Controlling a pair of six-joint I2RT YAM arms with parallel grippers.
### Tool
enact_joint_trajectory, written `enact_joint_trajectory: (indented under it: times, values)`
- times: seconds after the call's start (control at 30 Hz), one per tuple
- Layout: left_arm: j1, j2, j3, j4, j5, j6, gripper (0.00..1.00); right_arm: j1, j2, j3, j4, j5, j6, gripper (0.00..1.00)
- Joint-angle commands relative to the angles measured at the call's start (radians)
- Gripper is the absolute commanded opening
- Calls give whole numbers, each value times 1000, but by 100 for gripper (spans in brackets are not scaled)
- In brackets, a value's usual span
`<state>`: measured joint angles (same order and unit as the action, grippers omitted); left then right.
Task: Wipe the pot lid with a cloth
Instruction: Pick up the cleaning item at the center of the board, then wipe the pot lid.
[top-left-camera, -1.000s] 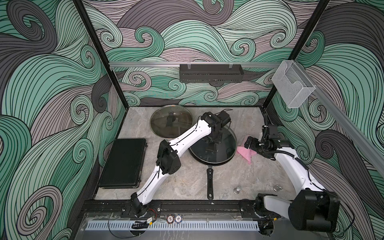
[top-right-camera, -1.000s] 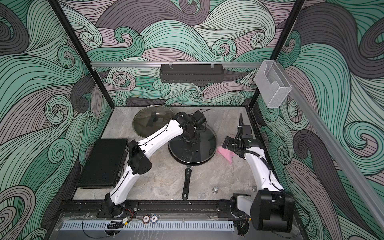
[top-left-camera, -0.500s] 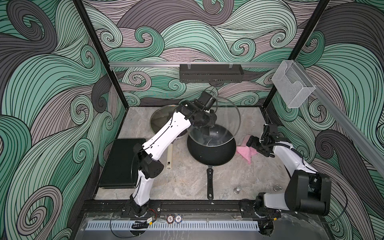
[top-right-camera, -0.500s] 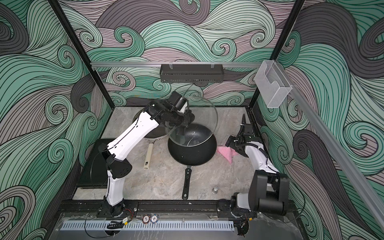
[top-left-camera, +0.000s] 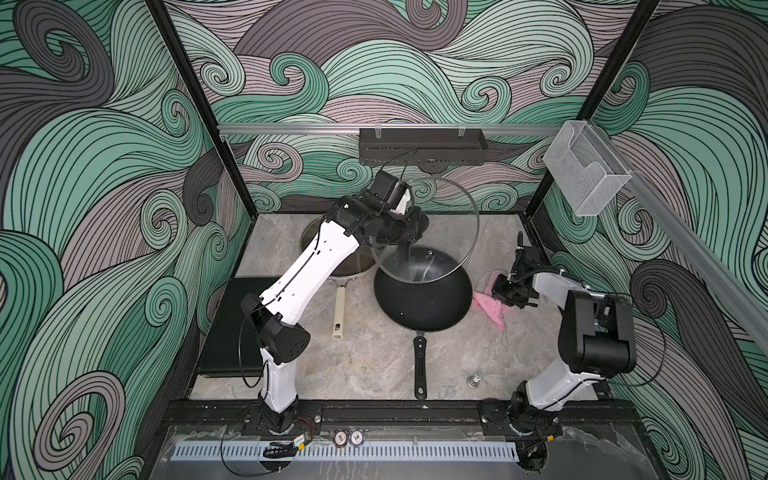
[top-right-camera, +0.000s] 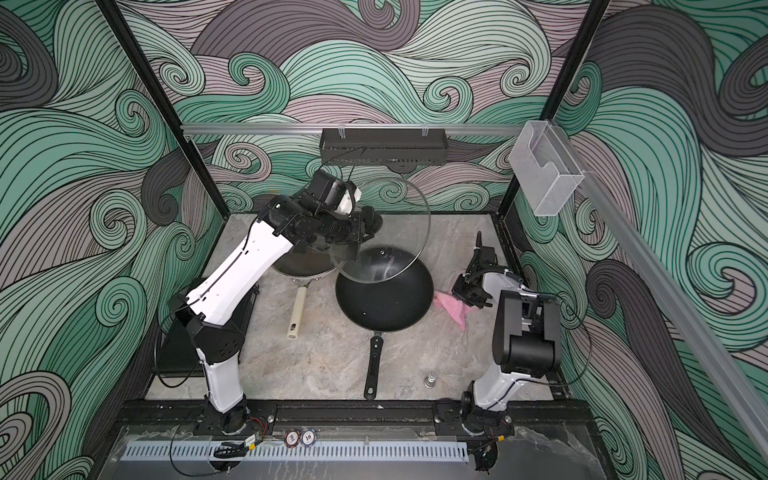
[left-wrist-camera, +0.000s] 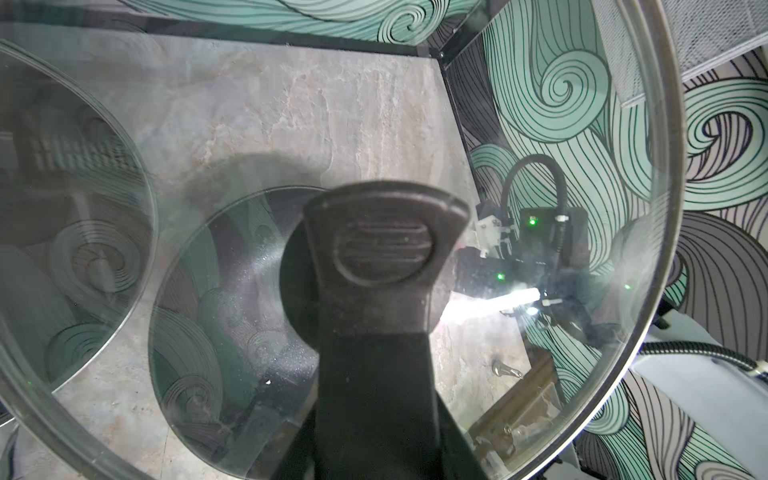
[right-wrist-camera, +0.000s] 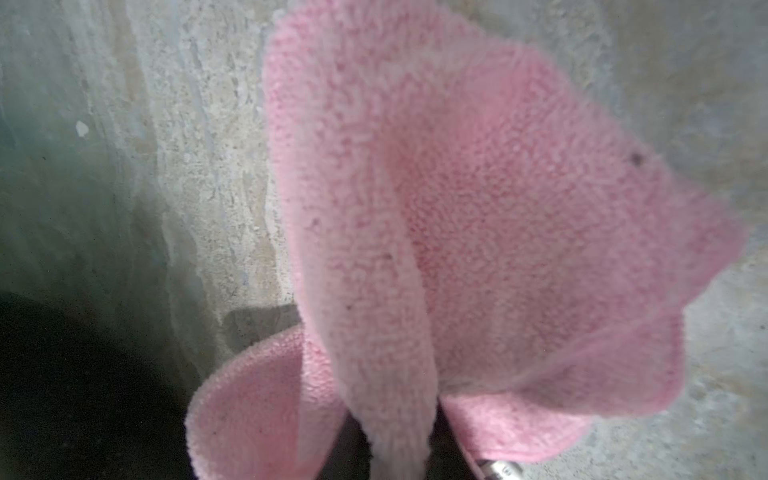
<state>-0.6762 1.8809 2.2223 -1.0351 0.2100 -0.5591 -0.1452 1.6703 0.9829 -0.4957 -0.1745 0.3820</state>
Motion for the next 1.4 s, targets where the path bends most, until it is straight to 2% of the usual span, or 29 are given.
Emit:
enact_joint_trajectory:
  times: [0.0,0.17,0.3,0.37,0.53,0.73,0.9,1.03,1.13,1.37]
  values:
    - [56,-121,-6,258,180,-23,0,-8,-103,27,-11,12,-5,0]
    - [116,-174,-69,365,320,-51,0,-8,-311,91,-59,8,-11,0]
    - [185,-236,-194,583,512,-167,0,-4,-435,140,13,-150,29,0]
    - [206,-270,-218,617,537,-171,0,7,-448,185,38,-218,55,0]
    - [247,-322,-256,628,564,-160,0,83,-427,308,131,-343,139,0]
    - [273,-389,-380,782,657,-208,0,184,-388,425,431,-465,306,0]
    - [282,-416,-464,921,690,-307,0,213,-336,456,764,-528,540,0]
    - [280,-427,-533,1092,711,-412,0,252,-290,479,888,-524,623,0]
    - [271,-421,-536,1068,720,-398,0,273,-257,495,975,-522,679,0]
    - [225,-413,-562,1128,741,-413,0,344,-147,608,982,-516,688,0]
